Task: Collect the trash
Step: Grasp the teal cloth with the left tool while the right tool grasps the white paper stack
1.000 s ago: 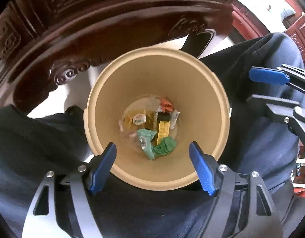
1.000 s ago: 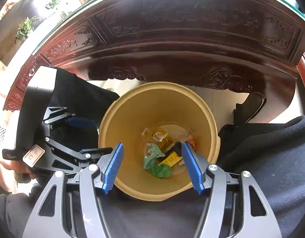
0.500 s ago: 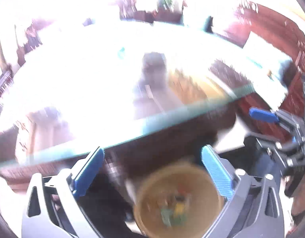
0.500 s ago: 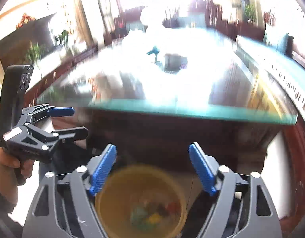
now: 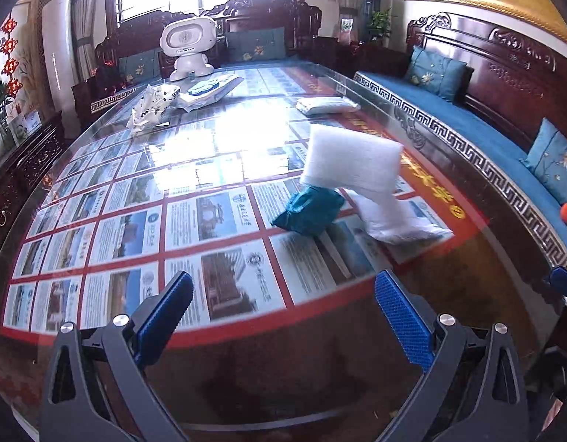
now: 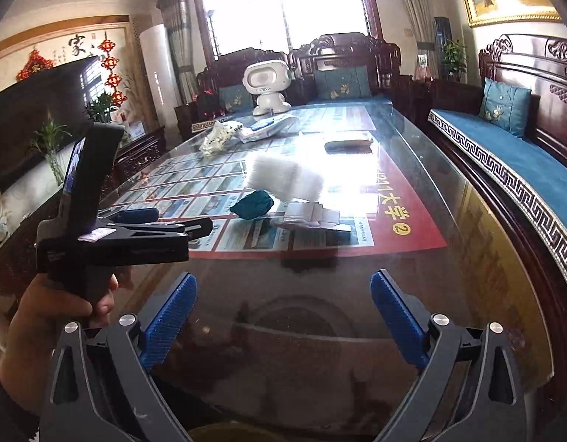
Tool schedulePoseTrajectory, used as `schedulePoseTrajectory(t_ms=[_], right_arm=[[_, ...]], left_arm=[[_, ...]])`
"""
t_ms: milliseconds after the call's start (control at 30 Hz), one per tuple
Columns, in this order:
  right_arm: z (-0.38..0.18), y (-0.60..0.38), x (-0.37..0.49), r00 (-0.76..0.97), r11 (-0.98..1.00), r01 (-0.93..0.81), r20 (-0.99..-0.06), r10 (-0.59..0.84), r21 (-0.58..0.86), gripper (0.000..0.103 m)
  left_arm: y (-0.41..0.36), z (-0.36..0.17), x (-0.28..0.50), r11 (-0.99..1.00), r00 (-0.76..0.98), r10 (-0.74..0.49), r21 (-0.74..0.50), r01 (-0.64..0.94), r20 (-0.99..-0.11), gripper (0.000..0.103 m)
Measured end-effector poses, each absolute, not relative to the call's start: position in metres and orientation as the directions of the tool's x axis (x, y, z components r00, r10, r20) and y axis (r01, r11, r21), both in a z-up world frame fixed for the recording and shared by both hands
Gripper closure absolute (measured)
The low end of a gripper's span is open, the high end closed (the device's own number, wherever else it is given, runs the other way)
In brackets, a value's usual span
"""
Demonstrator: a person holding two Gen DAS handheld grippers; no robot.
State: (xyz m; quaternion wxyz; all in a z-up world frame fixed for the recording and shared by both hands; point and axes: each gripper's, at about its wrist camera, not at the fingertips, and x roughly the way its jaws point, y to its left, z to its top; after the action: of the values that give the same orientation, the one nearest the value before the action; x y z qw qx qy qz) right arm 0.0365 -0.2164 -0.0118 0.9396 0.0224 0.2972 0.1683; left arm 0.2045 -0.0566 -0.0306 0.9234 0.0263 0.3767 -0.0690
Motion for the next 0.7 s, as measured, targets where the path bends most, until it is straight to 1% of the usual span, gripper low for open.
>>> schedulePoseTrajectory(t_ms=[167, 367, 633, 667, 700], right_arm=[[-0.023, -0.208, 0.081, 0.73, 0.944, -0.289, -0.602, 0.323, 0.156, 0.009], [-0.033, -0.198, 0.117, 0.688, 0.939, -0.292, -0.642, 0.339, 0.182, 0.009], [-0.039, -0.2, 0.132, 0.676, 0.939, -0.28, -0.655, 0.339, 0.197, 0.009], [-0.04, -0.2, 0.134, 0.674, 0.939, -0.28, -0.656, 0.34, 0.199, 0.008], [-0.041, -0.2, 0.134, 0.673, 0.94, -0.279, -0.657, 0.339, 0.199, 0.009]], left_arm=[[-0.06, -0.042, 0.246, 0.984, 0.667, -0.122, -0.003, 0.178, -0.735, 0.004], [-0.061, -0.058, 0.281, 0.975, 0.625, -0.133, 0.012, 0.222, -0.769, 0.004], [-0.065, -0.059, 0.294, 0.967, 0.609, -0.168, -0.009, 0.254, -0.776, 0.005], [-0.065, -0.06, 0.296, 0.965, 0.605, -0.179, -0.02, 0.26, -0.776, 0.005], [-0.066, -0.061, 0.298, 0.962, 0.596, -0.197, -0.037, 0.271, -0.779, 0.008]])
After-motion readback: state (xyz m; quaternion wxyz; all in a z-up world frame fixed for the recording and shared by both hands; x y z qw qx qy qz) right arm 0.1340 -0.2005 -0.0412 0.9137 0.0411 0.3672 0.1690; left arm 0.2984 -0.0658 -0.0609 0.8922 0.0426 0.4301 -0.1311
